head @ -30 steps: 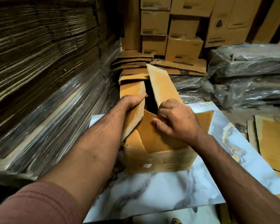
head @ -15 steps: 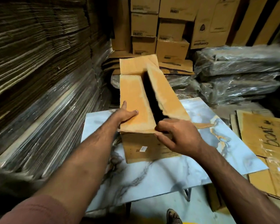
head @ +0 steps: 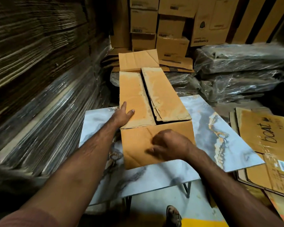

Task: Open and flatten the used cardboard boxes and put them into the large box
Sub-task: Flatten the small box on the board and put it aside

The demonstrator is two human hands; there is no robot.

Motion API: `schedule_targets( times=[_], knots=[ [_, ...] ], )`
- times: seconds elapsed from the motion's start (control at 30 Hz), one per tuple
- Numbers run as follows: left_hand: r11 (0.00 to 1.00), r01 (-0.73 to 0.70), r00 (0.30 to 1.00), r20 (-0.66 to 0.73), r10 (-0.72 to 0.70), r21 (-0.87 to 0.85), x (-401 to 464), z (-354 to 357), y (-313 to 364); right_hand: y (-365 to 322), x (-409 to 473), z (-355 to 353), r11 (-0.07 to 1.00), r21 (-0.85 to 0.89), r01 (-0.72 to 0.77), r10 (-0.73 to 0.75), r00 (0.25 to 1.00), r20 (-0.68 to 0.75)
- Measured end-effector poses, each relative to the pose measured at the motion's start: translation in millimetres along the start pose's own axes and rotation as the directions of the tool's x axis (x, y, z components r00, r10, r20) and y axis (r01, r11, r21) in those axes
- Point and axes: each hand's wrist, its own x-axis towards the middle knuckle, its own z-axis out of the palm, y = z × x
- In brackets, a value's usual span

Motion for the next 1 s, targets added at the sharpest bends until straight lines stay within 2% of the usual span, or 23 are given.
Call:
schedule_targets(
  times=[0.1, 0.2, 0.3, 0.4, 0.53, 0.6, 0.7, 0.8, 0.9, 1.0],
  knots=[
    [0.998, -0.013, 1.000, 0.004, 0.013, 0.059, -11.4, -0.4, 6.7, -6.4, 17.7, -24.4, 0.991, 0.119, -0.060, 0.083, 0.978, -0.193],
    [0.994, 0.001, 1.000, -0.016, 0.001, 0.114, -22.2, 5.0, 14.3, -6.3, 53.0, -47.5, 0.988, 0.148, -0.043, 0.082, 0.961, -0.265],
    [0.991, 0.016, 1.000, -0.015, -0.014, 0.133, -35.2, 12.8, 20.9, -6.4, 103.0, -56.3, 0.977, 0.203, -0.069, 0.107, 0.978, -0.180],
    [0.986, 0.046, 0.999, 0.021, -0.050, 0.158, -42.8, 15.4, 27.9, -10.4, 149.0, -52.2, 0.931, 0.324, -0.168, 0.195, 0.979, -0.052],
    [0.983, 0.053, 0.995, 0.080, -0.068, 0.174, -47.5, 13.0, 28.9, -14.2, 178.5, -34.7, 0.817, 0.490, -0.306, 0.336, 0.941, 0.028],
    [0.985, 0.068, 0.992, 0.092, -0.083, 0.156, -45.6, 12.3, 28.8, -12.4, 184.8, -24.3, 0.769, 0.513, -0.382, 0.426, 0.904, 0.033],
    [0.980, 0.134, 0.977, 0.147, -0.155, 0.145, -34.7, 7.6, 30.9, -11.3, 190.4, -17.4, 0.740, 0.497, -0.452, 0.507, 0.862, 0.029],
    [0.969, 0.212, 0.961, 0.156, -0.230, 0.126, -20.8, 2.1, 33.7, -6.0, 192.3, -23.9, 0.809, 0.383, -0.446, 0.513, 0.854, -0.090],
    [0.947, 0.309, 0.951, 0.002, -0.310, 0.083, -7.1, 4.7, 37.3, 15.9, 196.5, -42.7, 0.885, 0.144, -0.443, 0.466, 0.835, -0.292],
    [0.921, 0.389, 0.915, -0.125, -0.384, 0.017, 7.0, 8.0, 49.5, 60.8, 194.2, -65.1, 0.852, -0.043, -0.521, 0.471, 0.801, -0.369]
  ],
)
